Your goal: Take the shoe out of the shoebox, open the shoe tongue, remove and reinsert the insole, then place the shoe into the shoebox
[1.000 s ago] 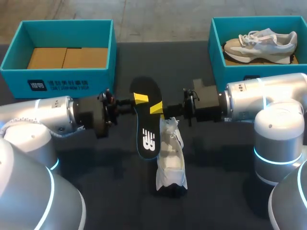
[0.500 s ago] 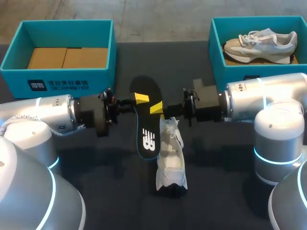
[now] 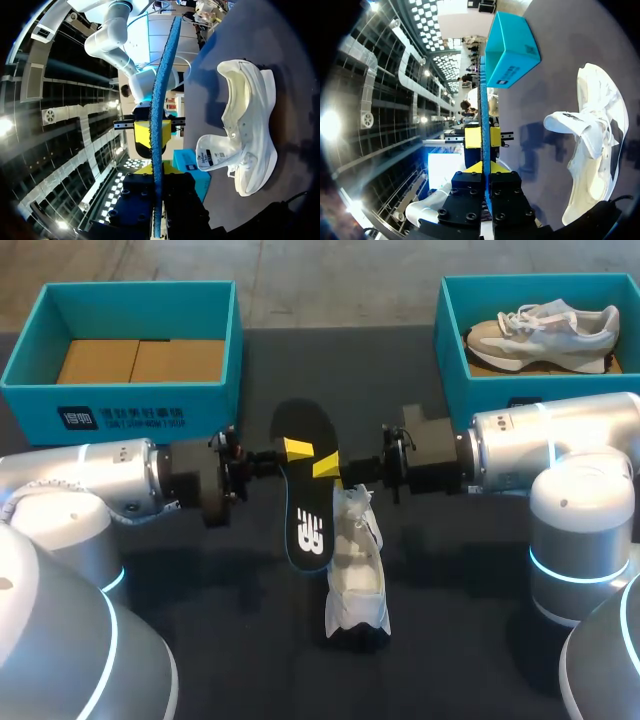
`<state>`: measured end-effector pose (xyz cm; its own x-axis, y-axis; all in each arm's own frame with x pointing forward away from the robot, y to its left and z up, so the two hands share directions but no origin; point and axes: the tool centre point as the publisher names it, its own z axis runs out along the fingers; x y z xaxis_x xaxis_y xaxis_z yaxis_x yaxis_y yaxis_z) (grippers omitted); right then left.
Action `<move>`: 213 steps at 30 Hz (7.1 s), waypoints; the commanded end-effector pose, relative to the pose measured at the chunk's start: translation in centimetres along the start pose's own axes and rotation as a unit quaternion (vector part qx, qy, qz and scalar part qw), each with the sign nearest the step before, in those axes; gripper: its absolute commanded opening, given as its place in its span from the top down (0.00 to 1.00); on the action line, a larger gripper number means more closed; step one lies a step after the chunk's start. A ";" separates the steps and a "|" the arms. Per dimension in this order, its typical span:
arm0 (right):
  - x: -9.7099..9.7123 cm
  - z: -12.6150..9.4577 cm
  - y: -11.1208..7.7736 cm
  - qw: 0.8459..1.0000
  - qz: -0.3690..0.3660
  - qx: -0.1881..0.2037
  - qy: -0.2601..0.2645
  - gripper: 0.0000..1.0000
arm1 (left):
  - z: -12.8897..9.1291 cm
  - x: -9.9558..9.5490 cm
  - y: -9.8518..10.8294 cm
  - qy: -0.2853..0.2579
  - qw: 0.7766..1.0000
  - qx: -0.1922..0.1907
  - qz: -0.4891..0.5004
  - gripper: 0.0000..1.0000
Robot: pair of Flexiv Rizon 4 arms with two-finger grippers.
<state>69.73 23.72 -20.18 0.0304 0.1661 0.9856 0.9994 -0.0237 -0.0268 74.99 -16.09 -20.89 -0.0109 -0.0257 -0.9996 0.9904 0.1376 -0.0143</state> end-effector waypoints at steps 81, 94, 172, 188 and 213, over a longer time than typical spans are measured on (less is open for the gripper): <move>-7.3 -12.8 -11.4 0.966 -0.145 0.158 -0.141 0.00 | -2.4 2.1 -16.6 0.132 0.948 0.149 -0.250 1.00; -9.2 -12.8 -12.3 0.956 -0.191 0.180 -0.129 0.00 | -2.0 2.7 -17.6 0.126 0.934 0.154 -0.296 1.00; -14.2 -11.4 -10.9 0.763 -0.474 0.262 -0.352 0.00 | -0.8 3.8 -19.8 0.112 0.894 0.166 -0.401 1.00; -15.4 -11.8 -9.0 0.715 -0.527 0.264 -0.375 0.00 | 0.1 4.2 -19.6 0.101 0.889 0.157 -0.418 1.00; -18.0 -10.8 -7.8 0.734 -0.517 0.222 -0.381 0.00 | 0.7 5.0 -19.3 0.057 0.893 0.134 -0.425 1.00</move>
<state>60.97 9.64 -35.39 -0.9160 0.3738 0.1455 0.3973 0.7959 0.4568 56.30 -19.40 -25.43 -0.7728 0.0984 -0.6270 0.6144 -0.1317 -0.7779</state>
